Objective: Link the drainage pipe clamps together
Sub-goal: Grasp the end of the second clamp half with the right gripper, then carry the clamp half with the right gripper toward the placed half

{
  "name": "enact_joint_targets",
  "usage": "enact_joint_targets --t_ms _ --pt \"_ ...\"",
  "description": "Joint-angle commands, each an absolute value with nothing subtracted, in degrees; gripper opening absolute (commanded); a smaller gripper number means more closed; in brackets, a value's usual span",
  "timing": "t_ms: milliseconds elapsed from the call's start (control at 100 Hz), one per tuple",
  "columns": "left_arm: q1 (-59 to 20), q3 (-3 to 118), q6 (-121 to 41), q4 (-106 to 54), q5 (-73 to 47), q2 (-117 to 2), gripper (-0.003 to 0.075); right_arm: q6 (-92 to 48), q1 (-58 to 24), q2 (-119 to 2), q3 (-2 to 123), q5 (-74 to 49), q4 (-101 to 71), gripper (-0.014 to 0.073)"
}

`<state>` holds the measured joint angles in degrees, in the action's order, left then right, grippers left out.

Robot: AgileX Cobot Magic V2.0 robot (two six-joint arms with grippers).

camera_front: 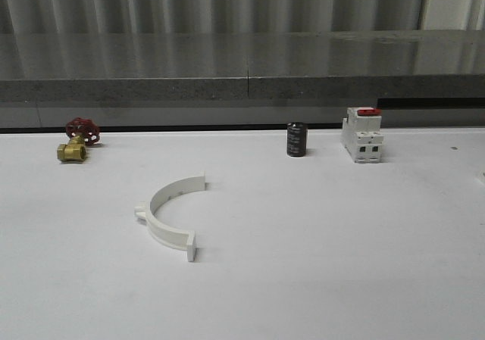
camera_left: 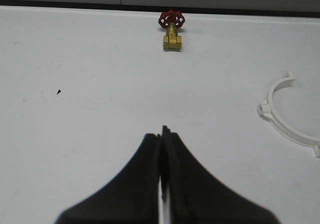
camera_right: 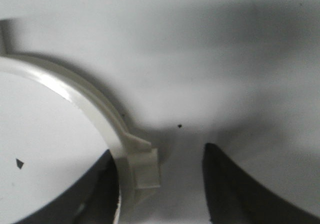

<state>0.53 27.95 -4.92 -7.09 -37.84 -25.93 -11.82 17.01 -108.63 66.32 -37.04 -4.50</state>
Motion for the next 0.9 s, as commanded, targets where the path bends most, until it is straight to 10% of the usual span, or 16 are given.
enact_joint_targets --t_ms 0,190,530,890 --pt "0.6 29.5 -4.9 -7.9 -33.4 -26.2 -0.0021 -12.3 17.2 -106.1 67.8 -36.0 -5.3 0.0191" --pt "0.6 29.5 -4.9 -7.9 -33.4 -26.2 -0.0021 -12.1 17.2 -106.1 67.8 -36.8 -5.7 -0.0036" --pt "0.6 29.5 -4.9 -7.9 -33.4 -26.2 -0.0021 -7.6 12.7 -104.3 71.2 -42.3 -13.7 -0.0035" --pt "0.6 29.5 -4.9 -7.9 -33.4 -26.2 -0.0021 20.3 -14.5 -99.6 72.2 -38.7 -0.7 -0.0035"
